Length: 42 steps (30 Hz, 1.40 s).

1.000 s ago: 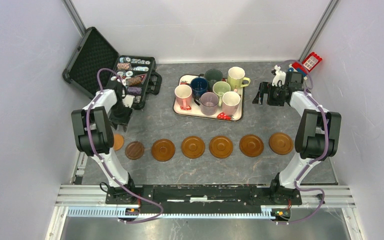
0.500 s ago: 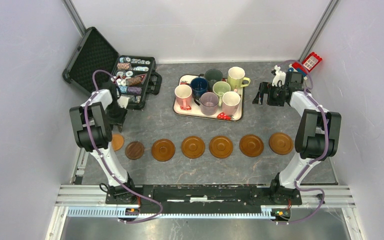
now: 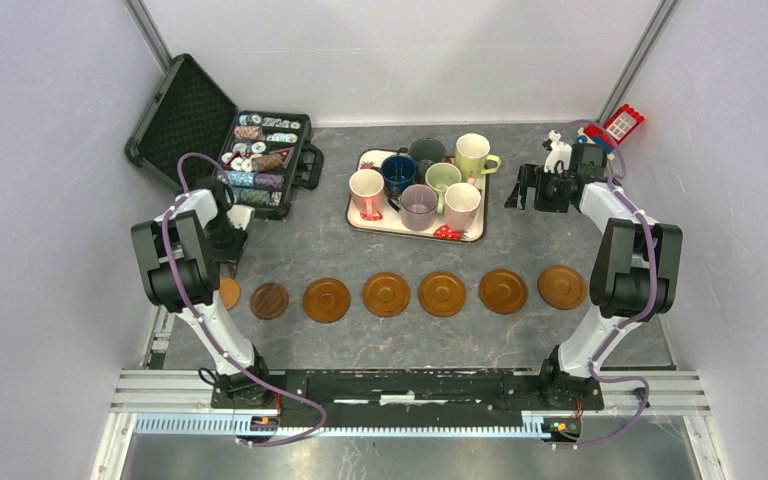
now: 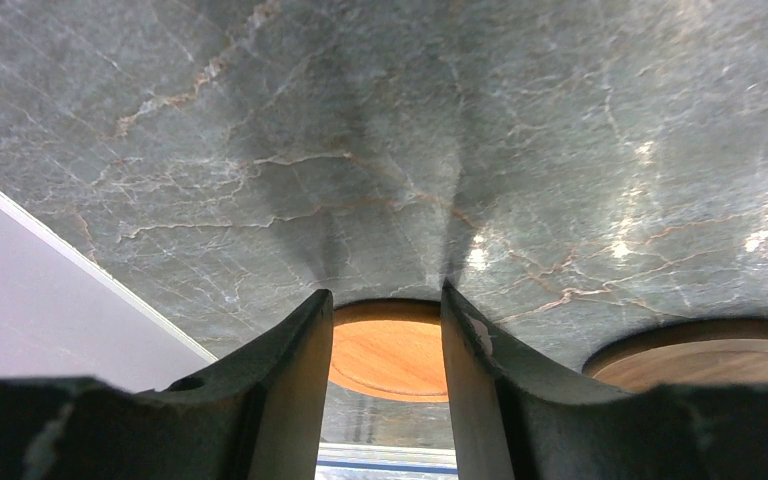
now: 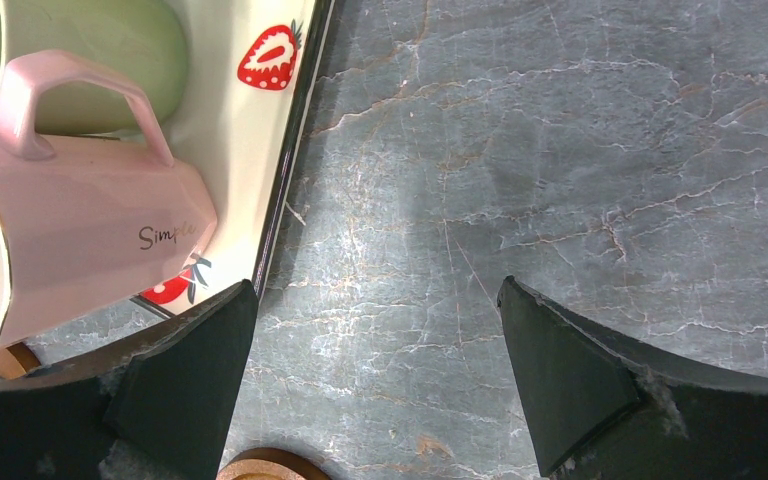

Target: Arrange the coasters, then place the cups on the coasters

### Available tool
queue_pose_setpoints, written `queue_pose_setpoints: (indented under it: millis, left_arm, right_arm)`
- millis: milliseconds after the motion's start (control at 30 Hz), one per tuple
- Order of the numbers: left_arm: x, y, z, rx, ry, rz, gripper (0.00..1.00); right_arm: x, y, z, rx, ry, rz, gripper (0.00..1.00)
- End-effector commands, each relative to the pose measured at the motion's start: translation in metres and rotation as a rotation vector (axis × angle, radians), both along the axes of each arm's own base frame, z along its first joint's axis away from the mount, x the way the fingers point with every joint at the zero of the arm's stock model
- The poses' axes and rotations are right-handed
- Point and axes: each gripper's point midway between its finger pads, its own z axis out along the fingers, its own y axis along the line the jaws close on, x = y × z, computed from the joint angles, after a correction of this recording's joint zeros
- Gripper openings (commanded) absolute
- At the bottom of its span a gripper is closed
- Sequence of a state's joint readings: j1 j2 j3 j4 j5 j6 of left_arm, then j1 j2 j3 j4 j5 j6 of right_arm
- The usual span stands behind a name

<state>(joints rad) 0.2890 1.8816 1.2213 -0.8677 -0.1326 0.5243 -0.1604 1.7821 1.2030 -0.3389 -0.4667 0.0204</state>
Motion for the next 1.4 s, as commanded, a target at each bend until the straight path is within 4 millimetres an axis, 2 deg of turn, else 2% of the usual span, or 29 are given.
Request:
queue_pose_setpoints:
  millis: [0, 67, 133, 233, 333, 533, 567, 600, 667, 733, 833, 900, 933, 967, 1033, 1133, 1367]
  left_arm:
    - [-0.003, 0.006, 0.002, 0.014, -0.005, -0.055, 0.51]
    - [0.001, 0.004, 0.008, 0.007, -0.026, -0.049, 0.55]
    - [0.015, 0.0, 0.026, -0.015, -0.088, -0.03, 0.59]
    - [0.039, -0.011, 0.061, -0.068, -0.201, 0.0, 0.68]
    - [0.063, -0.033, 0.103, -0.133, -0.347, -0.007, 0.75]
    - [0.104, -0.101, 0.19, -0.175, -0.664, -0.17, 0.85]
    - [0.11, -0.112, 0.204, -0.18, -0.721, -0.202, 0.89]
    - [0.112, -0.126, 0.217, -0.201, -0.767, -0.239, 0.99]
    - [0.115, -0.156, 0.238, -0.32, -0.845, -0.304, 1.0]
    - [0.121, -0.174, 0.249, -0.425, -0.884, -0.287, 1.0]
    - [0.134, -0.19, 0.251, -0.556, -0.868, -0.16, 1.0]
    - [0.135, -0.209, 0.241, -0.678, -0.766, -0.144, 1.0]
    - [0.135, -0.226, 0.234, -0.692, -0.7, -0.141, 1.0]
    - [0.134, -0.232, 0.221, -0.619, -0.651, -0.135, 1.0]
    - [0.134, -0.247, 0.209, -0.501, -0.669, -0.164, 1.0]
    - [0.128, -0.28, 0.197, -0.517, -0.682, -0.133, 1.0]
    - [0.12, -0.342, 0.151, -0.489, -0.623, -0.058, 1.0]
  right_arm:
    - [0.009, -0.003, 0.022, -0.01, -0.072, 0.008, 0.98]
    - [0.011, -0.003, 0.025, -0.01, -0.079, 0.011, 0.98]
    - [0.014, -0.004, 0.034, -0.031, -0.105, 0.031, 0.98]
    - [0.019, -0.006, 0.05, -0.063, -0.15, 0.054, 0.98]
    - [0.022, -0.01, 0.066, -0.108, -0.196, 0.079, 0.98]
    - [0.025, -0.02, 0.118, -0.258, -0.353, 0.137, 0.98]
    - [0.026, -0.021, 0.129, -0.289, -0.384, 0.147, 0.98]
    - [0.026, -0.022, 0.14, -0.32, -0.422, 0.16, 0.98]
    - [0.026, -0.023, 0.161, -0.354, -0.494, 0.169, 0.98]
    - [0.026, -0.024, 0.175, -0.37, -0.555, 0.15, 0.98]
    - [0.027, -0.046, 0.178, -0.374, -0.534, -0.055, 0.98]
    - [0.024, -0.042, 0.171, -0.387, -0.513, 0.014, 0.98]
    - [0.022, -0.039, 0.166, -0.379, -0.489, 0.051, 0.98]
    - [0.019, -0.035, 0.162, -0.367, -0.468, 0.078, 0.98]
    - [0.015, -0.029, 0.152, -0.347, -0.431, 0.127, 0.98]
    - [0.01, -0.033, 0.139, -0.348, -0.379, 0.099, 0.98]
    - [0.001, -0.031, 0.12, -0.316, -0.319, 0.078, 0.98]
